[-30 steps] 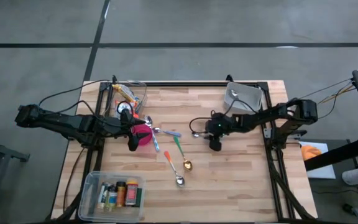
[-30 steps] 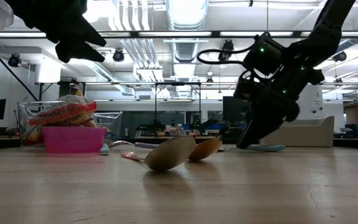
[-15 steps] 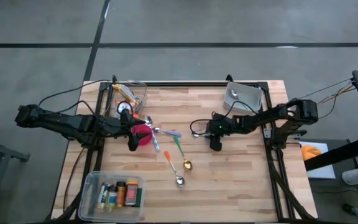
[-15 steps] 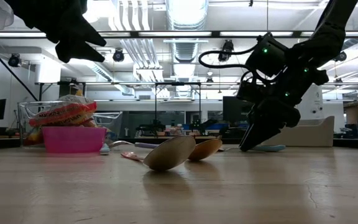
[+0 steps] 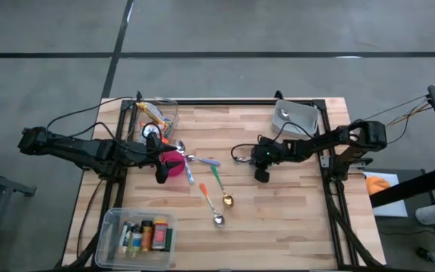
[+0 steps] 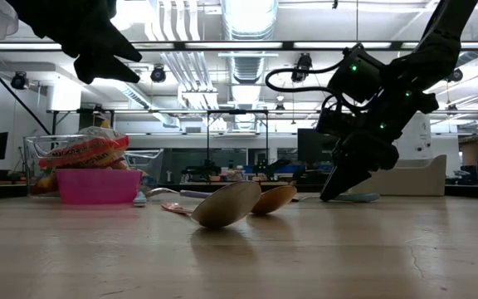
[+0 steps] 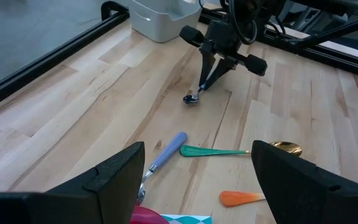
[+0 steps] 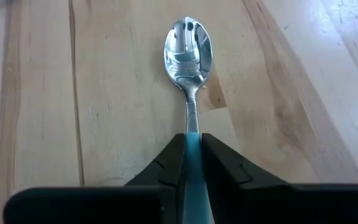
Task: Pick & Place Food Item
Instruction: Put the blue spoon into the gray bin
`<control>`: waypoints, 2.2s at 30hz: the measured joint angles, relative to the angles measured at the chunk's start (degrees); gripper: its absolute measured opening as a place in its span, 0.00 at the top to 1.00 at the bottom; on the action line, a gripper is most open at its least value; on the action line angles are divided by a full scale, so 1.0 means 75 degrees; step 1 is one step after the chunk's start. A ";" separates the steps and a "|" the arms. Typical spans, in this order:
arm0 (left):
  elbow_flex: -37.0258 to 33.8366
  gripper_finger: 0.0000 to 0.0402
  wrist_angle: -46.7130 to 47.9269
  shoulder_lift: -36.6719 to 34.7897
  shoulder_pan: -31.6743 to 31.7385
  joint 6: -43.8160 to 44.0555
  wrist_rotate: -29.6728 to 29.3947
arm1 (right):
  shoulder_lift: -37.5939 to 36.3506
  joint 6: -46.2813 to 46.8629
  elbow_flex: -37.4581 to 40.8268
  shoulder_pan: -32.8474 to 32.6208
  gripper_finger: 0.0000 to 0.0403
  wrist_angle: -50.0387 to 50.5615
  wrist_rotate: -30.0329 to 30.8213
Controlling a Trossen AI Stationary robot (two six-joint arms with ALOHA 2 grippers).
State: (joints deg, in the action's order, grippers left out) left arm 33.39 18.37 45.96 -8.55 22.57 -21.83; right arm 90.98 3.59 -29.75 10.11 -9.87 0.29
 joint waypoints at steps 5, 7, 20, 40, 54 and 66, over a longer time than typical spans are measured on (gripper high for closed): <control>0.0000 0.26 0.0000 0.0002 0.0002 -0.0002 -0.0002 | 0.0003 0.0103 0.0002 0.0000 0.88 0.0000 -0.0002; 0.0000 0.26 0.0000 0.0002 0.0001 -0.0003 -0.0002 | 0.0003 0.0106 0.0002 0.0000 0.90 0.0000 -0.0005; 0.0000 0.26 0.0000 0.0001 0.0001 -0.0002 -0.0001 | 0.0006 0.0129 0.0005 0.0000 0.92 0.0003 -0.0016; 0.0000 0.26 0.0000 0.0002 0.0000 0.0000 -0.0002 | -0.0292 0.0126 -0.0399 0.0003 0.92 0.0572 0.0115; 0.0000 0.26 0.0006 0.0001 0.0001 -0.0001 -0.0001 | -0.2306 0.0036 -0.1639 0.0196 0.92 0.3931 0.1184; 0.0003 0.26 0.0188 0.0002 0.0000 0.0000 0.0000 | -0.4008 0.0063 -0.2464 0.1634 0.92 0.7173 0.1721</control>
State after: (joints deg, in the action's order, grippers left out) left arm 33.41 19.78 45.98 -8.55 22.57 -21.83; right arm 60.92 4.06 -48.23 22.37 43.93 13.20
